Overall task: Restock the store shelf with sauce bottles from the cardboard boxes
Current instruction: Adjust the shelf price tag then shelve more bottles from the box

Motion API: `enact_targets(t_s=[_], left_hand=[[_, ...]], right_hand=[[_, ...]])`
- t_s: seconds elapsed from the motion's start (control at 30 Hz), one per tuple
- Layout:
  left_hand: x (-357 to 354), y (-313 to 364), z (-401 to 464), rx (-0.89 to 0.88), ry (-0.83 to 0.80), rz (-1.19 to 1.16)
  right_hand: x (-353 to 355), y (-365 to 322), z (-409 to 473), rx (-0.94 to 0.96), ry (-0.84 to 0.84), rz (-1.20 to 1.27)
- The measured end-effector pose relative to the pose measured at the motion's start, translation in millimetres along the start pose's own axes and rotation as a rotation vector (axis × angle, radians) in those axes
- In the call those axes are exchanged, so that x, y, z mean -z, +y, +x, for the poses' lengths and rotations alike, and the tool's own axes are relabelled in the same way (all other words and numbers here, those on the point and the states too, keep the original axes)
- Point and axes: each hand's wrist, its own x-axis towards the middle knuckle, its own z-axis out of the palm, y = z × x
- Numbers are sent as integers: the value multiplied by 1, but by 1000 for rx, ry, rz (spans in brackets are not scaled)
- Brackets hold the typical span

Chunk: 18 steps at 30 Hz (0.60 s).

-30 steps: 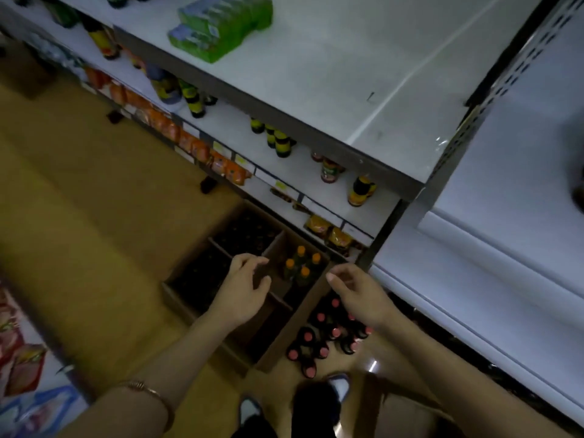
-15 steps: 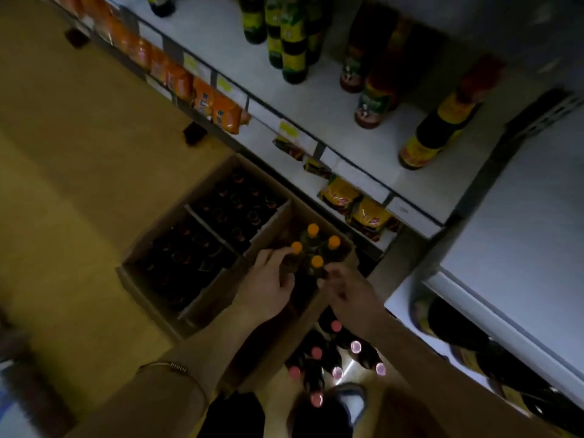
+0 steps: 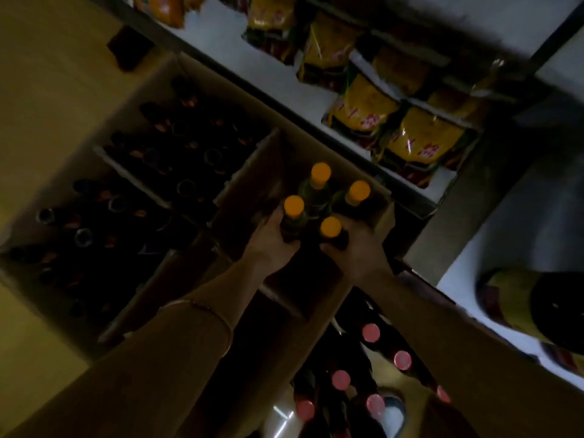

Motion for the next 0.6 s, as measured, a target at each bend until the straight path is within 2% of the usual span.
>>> enact_targets(t_s=[0.1,0.23,0.3,0.37,0.47,0.6], left_hand=[[-10,-3,21,-24,51,-83],[-7,14,36,-67,107,-148],[-6,19,39,-70,99,-148],[-9,17,37,-48,129,-114],[-13,-2,24,-81,276,-139],[-13,-13,11,-135,270,-138]], right_hand=[[0,-2,8,-13,-10,-121],[-3,-9,7,52,6,-524],[-7,-12,14,66,20,-637],[-8,-13,24,39,15,-612],[-9,-10,36,71,32,-478],[-4,-4,34,127,-41,-453]])
